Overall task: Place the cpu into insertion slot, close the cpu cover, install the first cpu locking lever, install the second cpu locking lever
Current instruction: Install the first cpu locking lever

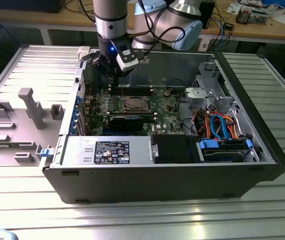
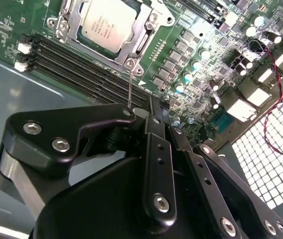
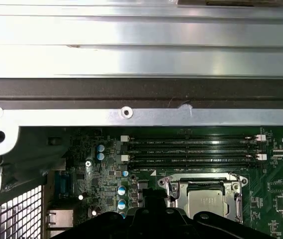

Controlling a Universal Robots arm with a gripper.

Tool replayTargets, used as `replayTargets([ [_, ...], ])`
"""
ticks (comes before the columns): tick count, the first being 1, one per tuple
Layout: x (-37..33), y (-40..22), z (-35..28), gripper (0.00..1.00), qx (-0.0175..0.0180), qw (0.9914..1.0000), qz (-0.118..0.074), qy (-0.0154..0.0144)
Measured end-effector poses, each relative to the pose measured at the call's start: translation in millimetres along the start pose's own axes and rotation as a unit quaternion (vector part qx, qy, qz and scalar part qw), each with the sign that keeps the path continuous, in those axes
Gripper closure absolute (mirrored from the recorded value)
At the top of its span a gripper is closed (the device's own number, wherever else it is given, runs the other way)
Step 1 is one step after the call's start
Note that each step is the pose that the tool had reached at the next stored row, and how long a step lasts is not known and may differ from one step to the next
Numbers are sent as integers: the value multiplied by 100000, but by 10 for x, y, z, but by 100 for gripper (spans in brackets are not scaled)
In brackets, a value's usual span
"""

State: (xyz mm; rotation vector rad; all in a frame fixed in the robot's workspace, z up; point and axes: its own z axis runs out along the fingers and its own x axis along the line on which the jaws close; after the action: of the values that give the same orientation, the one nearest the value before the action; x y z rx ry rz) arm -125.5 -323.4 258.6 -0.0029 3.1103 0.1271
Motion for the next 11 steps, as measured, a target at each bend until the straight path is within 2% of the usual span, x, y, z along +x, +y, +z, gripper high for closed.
replayTargets([
  [3, -12, 9, 1, 89, -16, 99999, -508, 17],
  [11, -97, 14, 4, 89, -31, 99993, -1168, 65],
])
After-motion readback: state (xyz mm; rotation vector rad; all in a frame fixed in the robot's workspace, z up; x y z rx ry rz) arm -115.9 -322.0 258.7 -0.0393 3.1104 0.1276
